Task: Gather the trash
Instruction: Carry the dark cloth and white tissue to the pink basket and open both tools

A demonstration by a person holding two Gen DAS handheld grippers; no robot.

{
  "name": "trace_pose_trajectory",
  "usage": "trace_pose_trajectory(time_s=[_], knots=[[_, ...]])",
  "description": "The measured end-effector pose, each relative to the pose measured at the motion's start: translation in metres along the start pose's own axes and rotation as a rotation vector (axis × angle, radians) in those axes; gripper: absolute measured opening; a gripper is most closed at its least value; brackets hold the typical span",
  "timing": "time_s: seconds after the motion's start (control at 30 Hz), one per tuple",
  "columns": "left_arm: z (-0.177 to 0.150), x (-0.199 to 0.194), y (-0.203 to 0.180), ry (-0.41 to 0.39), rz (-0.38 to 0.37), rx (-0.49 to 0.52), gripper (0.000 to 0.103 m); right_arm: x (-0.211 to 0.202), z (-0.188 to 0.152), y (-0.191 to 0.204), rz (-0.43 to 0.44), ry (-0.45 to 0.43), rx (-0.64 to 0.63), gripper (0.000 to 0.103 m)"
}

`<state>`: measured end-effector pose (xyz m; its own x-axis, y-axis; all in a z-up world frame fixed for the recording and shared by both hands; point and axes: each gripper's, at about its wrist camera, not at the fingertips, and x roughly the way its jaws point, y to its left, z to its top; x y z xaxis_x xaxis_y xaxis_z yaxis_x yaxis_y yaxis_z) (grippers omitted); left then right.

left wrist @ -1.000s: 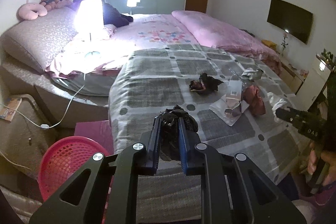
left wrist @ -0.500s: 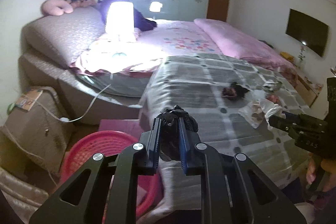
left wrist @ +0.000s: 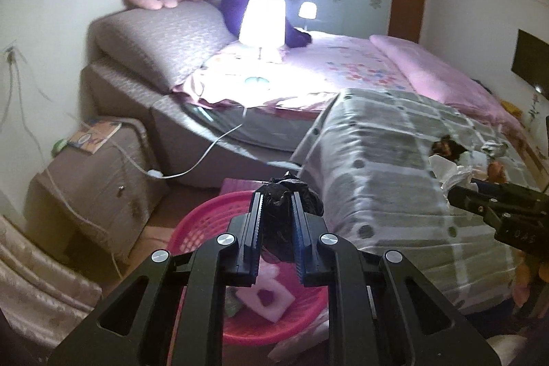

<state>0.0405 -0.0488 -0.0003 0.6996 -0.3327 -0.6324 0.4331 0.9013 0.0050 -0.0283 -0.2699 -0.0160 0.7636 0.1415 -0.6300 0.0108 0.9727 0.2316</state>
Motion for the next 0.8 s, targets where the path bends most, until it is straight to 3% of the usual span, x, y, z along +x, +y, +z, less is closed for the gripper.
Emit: trace_pose_trajectory(time_s=[0.57, 0.8], knots=[[-0.023, 0.035, 0.039, 0.103, 0.084, -0.066, 0.015, 0.069, 0.014, 0.079, 0.113, 0.114, -0.119, 0.042], [-0.025, 0.04, 0.047, 0.121, 0.101, -0.083, 0.015, 0.094, 0.014, 0.092, 0.129, 0.164, -0.14, 0.042]])
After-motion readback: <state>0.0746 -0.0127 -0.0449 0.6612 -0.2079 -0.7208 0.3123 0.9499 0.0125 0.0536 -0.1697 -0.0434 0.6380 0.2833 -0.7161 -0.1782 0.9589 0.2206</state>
